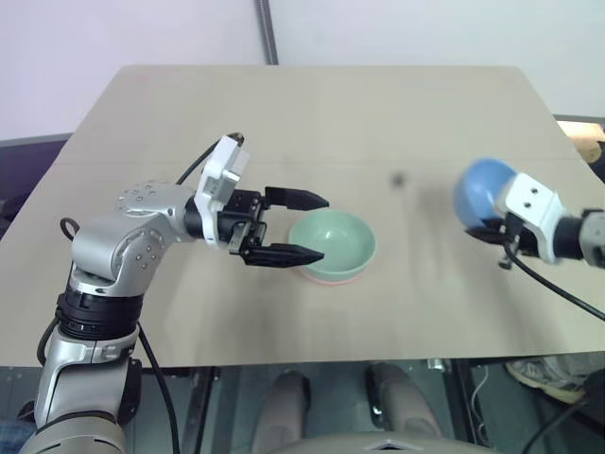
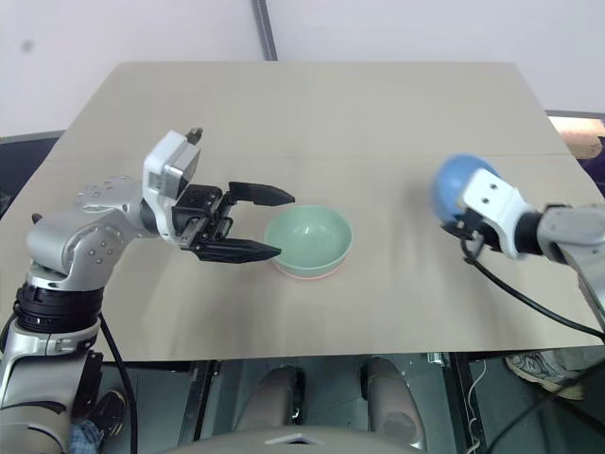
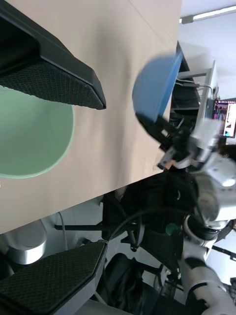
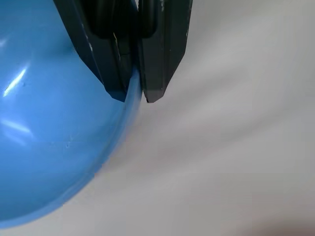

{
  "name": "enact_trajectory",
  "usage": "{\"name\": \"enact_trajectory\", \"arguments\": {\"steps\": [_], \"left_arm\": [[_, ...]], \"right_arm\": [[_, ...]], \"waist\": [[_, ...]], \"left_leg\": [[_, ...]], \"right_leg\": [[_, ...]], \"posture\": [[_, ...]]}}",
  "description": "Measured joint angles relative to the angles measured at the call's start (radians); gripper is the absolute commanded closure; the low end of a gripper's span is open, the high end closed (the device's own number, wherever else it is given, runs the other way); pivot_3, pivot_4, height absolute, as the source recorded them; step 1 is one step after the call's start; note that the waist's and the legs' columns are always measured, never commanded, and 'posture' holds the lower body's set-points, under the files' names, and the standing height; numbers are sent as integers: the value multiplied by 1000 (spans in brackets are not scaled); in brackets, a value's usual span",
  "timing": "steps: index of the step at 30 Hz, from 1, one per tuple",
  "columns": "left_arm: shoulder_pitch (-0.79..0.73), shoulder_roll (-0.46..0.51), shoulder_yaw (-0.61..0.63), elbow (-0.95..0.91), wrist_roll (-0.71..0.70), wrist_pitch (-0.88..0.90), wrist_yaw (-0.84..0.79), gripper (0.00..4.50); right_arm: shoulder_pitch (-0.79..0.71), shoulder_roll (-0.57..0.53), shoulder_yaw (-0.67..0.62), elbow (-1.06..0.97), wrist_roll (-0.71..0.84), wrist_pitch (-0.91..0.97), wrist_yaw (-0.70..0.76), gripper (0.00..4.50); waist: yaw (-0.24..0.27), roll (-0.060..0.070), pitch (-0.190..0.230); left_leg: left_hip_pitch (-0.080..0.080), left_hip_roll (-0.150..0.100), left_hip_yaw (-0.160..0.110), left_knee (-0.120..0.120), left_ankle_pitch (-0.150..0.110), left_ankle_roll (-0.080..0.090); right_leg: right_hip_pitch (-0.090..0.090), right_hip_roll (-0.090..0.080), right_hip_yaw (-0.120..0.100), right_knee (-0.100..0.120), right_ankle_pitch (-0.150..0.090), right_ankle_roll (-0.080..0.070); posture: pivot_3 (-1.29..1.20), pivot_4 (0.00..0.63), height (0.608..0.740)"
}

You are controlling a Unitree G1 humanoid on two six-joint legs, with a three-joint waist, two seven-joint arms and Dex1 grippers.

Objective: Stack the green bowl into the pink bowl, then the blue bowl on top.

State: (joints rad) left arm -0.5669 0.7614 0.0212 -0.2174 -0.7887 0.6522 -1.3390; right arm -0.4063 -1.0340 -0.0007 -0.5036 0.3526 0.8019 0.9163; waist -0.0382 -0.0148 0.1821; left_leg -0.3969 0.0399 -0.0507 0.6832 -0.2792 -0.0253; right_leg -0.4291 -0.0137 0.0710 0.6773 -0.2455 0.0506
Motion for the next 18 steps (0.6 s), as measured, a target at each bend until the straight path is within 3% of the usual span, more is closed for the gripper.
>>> {"name": "enact_trajectory", "arguments": {"steps": [6, 16, 17, 18], "left_arm": [[16, 17, 15, -1, 0, 0, 15, 0], [57, 64, 57, -5, 2, 0, 26, 0], [62, 69, 60, -5, 2, 0, 28, 0], [64, 73, 62, -5, 2, 0, 29, 0]], "right_arm": [[-188, 99, 189, -38, 15, -23, 75, 4438], [-266, 162, 366, -44, -35, -128, 192, 4438], [-272, 165, 381, -44, -39, -136, 201, 3680], [-273, 167, 386, -44, -41, -140, 210, 3447]], "waist": [[4, 0, 0], [-3, 0, 0], [-3, 0, 0], [-3, 0, 0]], "left_leg": [[-2, -1, 0, 0, 0, 0], [0, 0, 0, 0, 0, 0], [0, 0, 0, 1, 0, 0], [0, 0, 0, 1, 0, 0]], "right_leg": [[0, -2, 0, -1, 0, 0], [0, -1, -1, 1, 0, 0], [0, -1, -1, 0, 0, 0], [0, -1, -1, 0, 0, 0]], "posture": [[0, 150, 740], [0, 150, 740], [0, 150, 740], [0, 150, 740]]}}
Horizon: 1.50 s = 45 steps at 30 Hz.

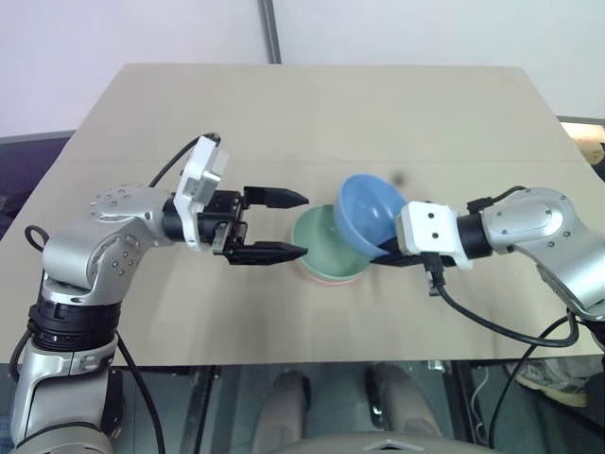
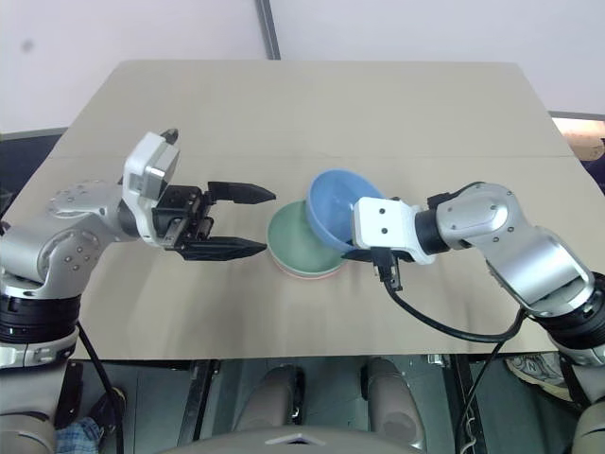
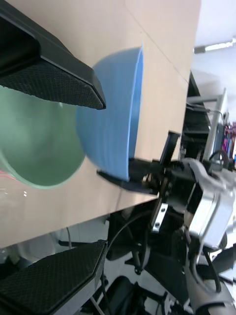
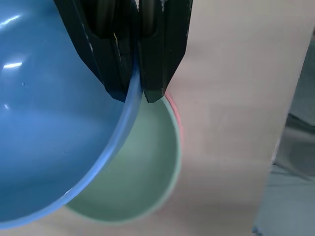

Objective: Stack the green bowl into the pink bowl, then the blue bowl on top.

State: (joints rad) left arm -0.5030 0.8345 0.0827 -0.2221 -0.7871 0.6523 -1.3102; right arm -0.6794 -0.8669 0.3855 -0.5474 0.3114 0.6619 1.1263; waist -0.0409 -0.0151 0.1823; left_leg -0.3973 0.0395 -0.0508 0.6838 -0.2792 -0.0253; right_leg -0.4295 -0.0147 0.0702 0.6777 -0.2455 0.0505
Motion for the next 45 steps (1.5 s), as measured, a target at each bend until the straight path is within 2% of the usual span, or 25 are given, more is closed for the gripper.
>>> {"name": "enact_trajectory", "arguments": {"steps": [3, 6, 7, 11, 18, 24, 27, 32, 40, 45], "left_arm": [[18, 13, 21, -1, 0, 0, 6, 0], [37, 32, 34, -3, 0, 0, 7, 0], [38, 33, 34, -3, 0, 0, 7, 0], [38, 36, 35, -5, -1, 0, 10, 0], [49, 36, 38, -10, 1, 0, 44, 0], [111, 45, 69, -50, 43, -12, 117, 0], [176, 63, 82, -62, 75, -11, 161, 0], [264, 81, 146, -84, 100, -25, 203, 0], [364, 125, 232, -89, 115, -33, 205, 0], [461, 144, 299, -92, 139, -61, 197, 0]], "right_arm": [[-4, 3, 23, 2, -21, -18, 24, 2055], [-9, 19, 46, 15, -47, -46, 44, 362], [-11, 26, 49, 17, -56, -53, 45, 70], [-20, 66, 48, 34, -79, -76, 35, 70], [-25, 40, -11, 109, -58, -77, 63, 70], [41, -16, -177, 229, 23, -66, 88, 70], [78, -60, -271, 354, 39, -82, 95, 70], [155, -115, -401, 439, 67, -94, 107, 70], [253, -172, -504, 505, 99, -123, 150, 70], [319, -194, -613, 497, 186, -116, 192, 70]], "waist": [[2, 0, 0], [2, 0, 0], [2, 0, 0], [2, 0, 0], [3, 0, 0], [2, 0, 0], [2, 0, 0], [2, 0, 0], [2, 0, 0], [-1, 1, 0]], "left_leg": [[0, 0, 0, 0, 0, 0], [0, 0, 0, 0, 0, 0], [0, 0, 0, 0, 0, 0], [0, 0, 0, 0, 0, 0], [0, 0, 0, 0, 0, 0], [0, 0, 0, 0, 0, 0], [0, 0, 1, 0, 0, 0], [0, 0, 1, -1, 0, 0], [1, 0, 2, -1, 0, 0], [1, 0, 2, -1, 0, 0]], "right_leg": [[0, 0, 0, 0, 0, 0], [0, 0, 0, 0, 0, 0], [0, 0, 0, 0, 0, 0], [0, 0, 0, 0, 0, 0], [0, -1, 0, 0, 0, 0], [0, 0, 0, 0, 0, 0], [0, -1, 1, 0, 0, 0], [0, 0, 1, 0, 0, 0], [0, 0, 1, 0, 0, 0], [0, -1, 2, 0, 0, 0]], "posture": [[0, 150, 740], [0, 150, 740], [0, 150, 740], [0, 150, 740], [0, 150, 740], [0, 150, 740], [0, 150, 740], [0, 150, 740], [0, 150, 740], [0, 150, 740]]}}
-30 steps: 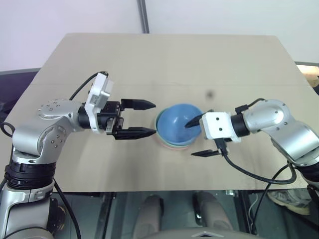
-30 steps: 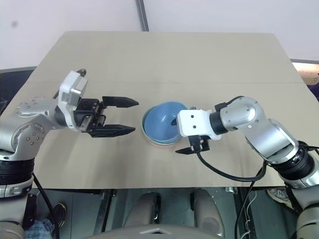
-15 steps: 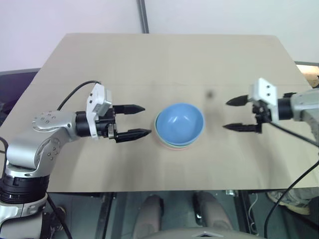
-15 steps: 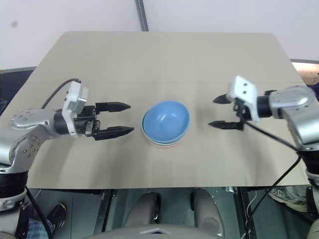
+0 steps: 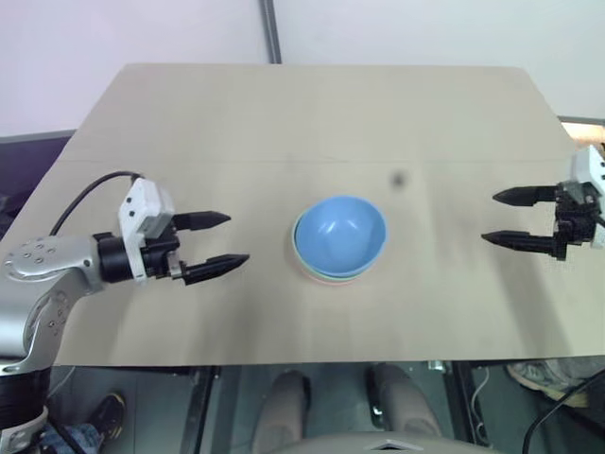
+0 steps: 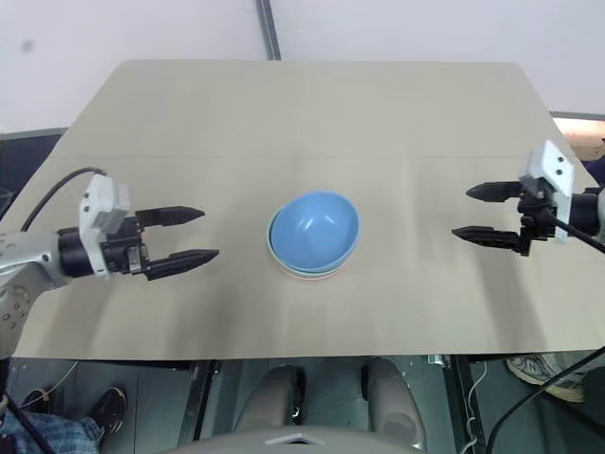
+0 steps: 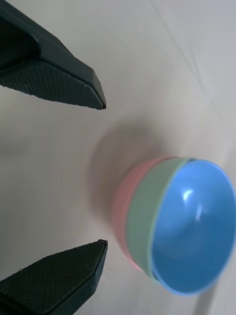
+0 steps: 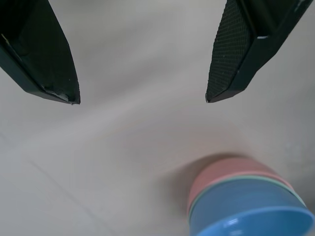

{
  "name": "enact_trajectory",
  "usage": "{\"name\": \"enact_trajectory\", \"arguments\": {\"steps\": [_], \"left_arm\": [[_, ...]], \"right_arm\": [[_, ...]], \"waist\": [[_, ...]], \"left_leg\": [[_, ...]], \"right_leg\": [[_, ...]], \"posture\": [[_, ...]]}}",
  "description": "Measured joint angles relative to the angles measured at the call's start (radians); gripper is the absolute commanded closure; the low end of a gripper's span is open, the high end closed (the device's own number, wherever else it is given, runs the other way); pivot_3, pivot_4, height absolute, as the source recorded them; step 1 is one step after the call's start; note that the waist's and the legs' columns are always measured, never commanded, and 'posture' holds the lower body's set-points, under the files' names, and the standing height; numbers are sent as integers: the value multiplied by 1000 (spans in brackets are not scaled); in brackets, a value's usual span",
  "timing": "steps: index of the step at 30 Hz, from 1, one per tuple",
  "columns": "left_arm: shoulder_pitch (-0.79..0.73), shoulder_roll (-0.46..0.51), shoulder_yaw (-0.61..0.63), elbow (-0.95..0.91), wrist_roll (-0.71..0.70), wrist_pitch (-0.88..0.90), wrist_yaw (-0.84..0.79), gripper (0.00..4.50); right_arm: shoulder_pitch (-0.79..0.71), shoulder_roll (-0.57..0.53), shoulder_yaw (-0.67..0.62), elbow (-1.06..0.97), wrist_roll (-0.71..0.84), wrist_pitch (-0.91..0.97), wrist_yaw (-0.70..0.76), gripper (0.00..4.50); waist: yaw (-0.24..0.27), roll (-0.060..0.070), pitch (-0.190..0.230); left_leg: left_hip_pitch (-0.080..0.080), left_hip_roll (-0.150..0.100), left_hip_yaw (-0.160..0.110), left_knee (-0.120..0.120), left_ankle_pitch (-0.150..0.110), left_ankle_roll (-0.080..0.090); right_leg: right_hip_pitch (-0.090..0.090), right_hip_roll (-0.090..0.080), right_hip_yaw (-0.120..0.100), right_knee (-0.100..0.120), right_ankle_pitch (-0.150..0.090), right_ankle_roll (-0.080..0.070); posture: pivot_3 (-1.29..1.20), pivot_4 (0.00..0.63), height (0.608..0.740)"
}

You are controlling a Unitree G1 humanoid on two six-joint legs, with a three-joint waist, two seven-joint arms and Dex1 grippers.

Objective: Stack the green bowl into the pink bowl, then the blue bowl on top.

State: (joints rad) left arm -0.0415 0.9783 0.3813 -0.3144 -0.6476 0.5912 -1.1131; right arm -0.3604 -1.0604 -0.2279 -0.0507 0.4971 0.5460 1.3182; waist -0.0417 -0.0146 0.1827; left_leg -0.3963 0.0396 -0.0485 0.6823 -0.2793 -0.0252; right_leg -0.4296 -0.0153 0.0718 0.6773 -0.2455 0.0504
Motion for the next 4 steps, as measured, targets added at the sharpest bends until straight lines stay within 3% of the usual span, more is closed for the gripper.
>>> {"name": "enact_trajectory", "arguments": {"steps": [4], "left_arm": [[28, 0, 22, 0, 7, -9, -3, 0]], "right_arm": [[25, -14, -29, -23, 28, 15, 5, 70]], "waist": [[2, 0, 0]], "left_leg": [[1, 0, 0, 0, 0, 0]], "right_leg": [[0, 0, 0, 0, 0, 0]], "posture": [[0, 150, 740]]}}
